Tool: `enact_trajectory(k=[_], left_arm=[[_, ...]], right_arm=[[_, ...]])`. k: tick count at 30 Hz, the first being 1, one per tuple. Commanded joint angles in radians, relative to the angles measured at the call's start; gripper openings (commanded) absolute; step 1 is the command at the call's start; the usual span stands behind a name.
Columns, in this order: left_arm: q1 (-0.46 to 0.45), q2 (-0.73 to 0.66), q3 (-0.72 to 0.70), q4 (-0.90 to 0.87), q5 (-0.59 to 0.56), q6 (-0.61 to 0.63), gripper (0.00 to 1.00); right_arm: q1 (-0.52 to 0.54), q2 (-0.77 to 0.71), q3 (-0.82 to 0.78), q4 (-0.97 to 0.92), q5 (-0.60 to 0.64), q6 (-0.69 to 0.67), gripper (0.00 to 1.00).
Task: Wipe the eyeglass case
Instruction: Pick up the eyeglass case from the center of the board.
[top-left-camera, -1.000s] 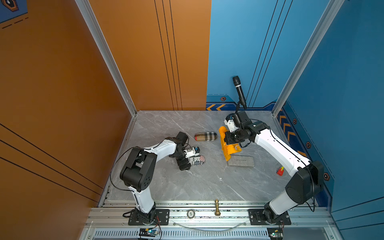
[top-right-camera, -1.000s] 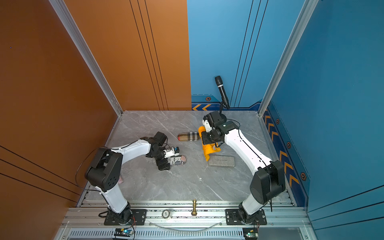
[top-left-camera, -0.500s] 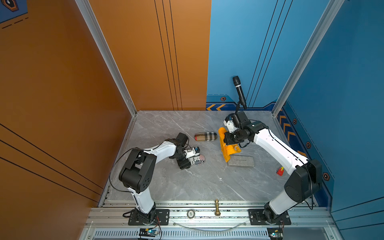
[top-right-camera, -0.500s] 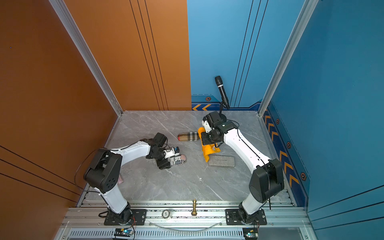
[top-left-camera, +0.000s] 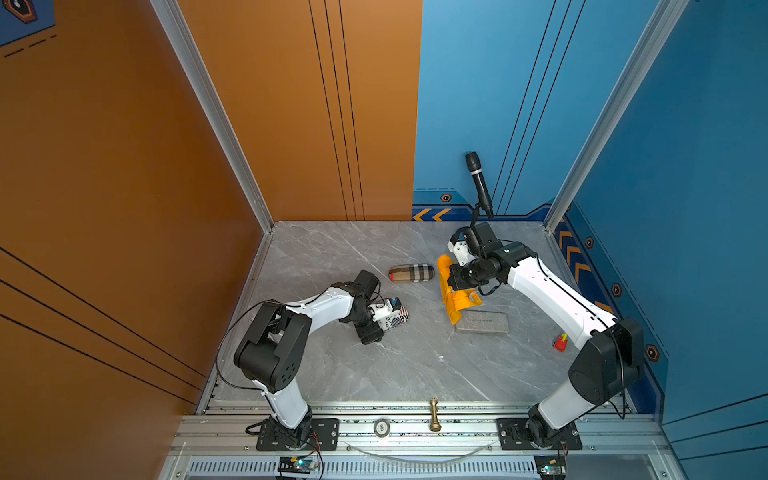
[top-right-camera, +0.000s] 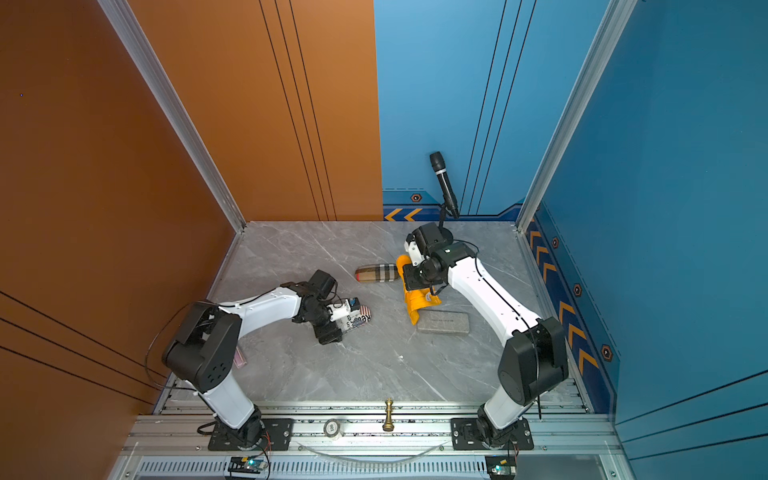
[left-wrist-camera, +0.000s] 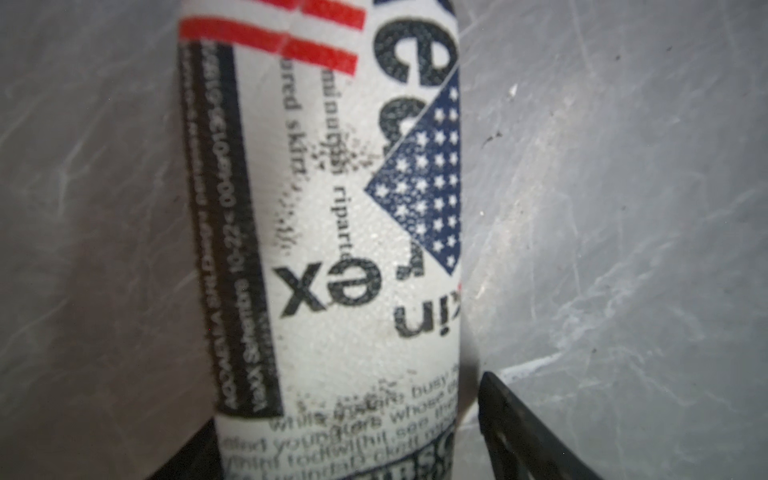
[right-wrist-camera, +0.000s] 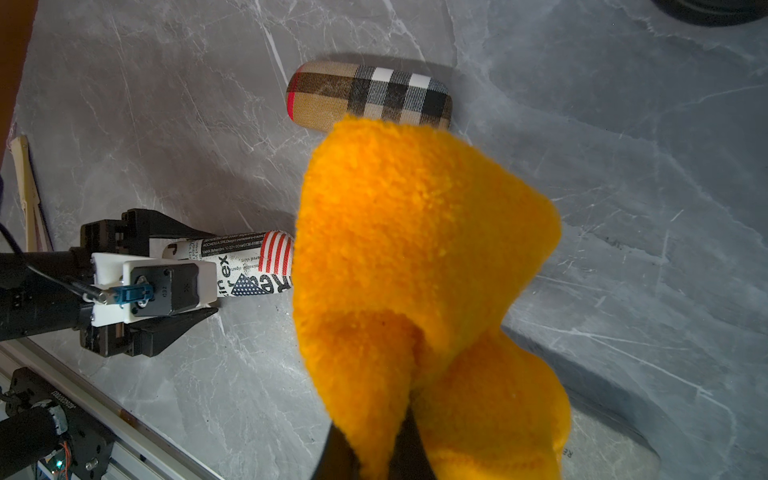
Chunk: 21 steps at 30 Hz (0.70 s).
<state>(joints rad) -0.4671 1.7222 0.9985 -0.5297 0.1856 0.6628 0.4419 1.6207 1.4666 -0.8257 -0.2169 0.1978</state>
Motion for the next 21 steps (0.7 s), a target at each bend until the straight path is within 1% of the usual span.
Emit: enact_trajectory(k=[1,4,6,10,14,17,21], left_arm=[[-0.011,0.022,-0.036,-0.054,-0.004,-0.026,0.78],[-0.016,0.012,-0.045,-0.05,-0.009,-0.029,0.74],[-0.018,0.009,-0.049,-0.05,-0.016,-0.033,0.68],[-0.025,-0.001,-0.054,-0.051,-0.018,-0.043,0.6],[-0.042,-0.01,-0.057,-0.049,-0.04,-0.047,0.59],[-0.051,-0.009,-0.062,-0.049,-0.065,-0.062,0.66],[-0.051,-0.012,-0.076,-0.035,-0.095,-0.051,0.71]], right_arm=[[-0.004,-0.01,-0.012,0.01,-0.017,-0.018,0.0],[-0.005,-0.012,-0.013,0.011,-0.017,-0.019,0.0],[-0.005,-0.013,-0.012,0.011,-0.02,-0.017,0.0],[-0.005,-0.022,-0.02,0.011,-0.016,-0.018,0.0],[-0.006,-0.034,-0.033,0.013,-0.013,-0.018,0.0],[-0.005,-0.043,-0.044,0.015,-0.013,-0.017,0.0],[-0.008,-0.048,-0.053,0.02,-0.014,-0.017,0.0]])
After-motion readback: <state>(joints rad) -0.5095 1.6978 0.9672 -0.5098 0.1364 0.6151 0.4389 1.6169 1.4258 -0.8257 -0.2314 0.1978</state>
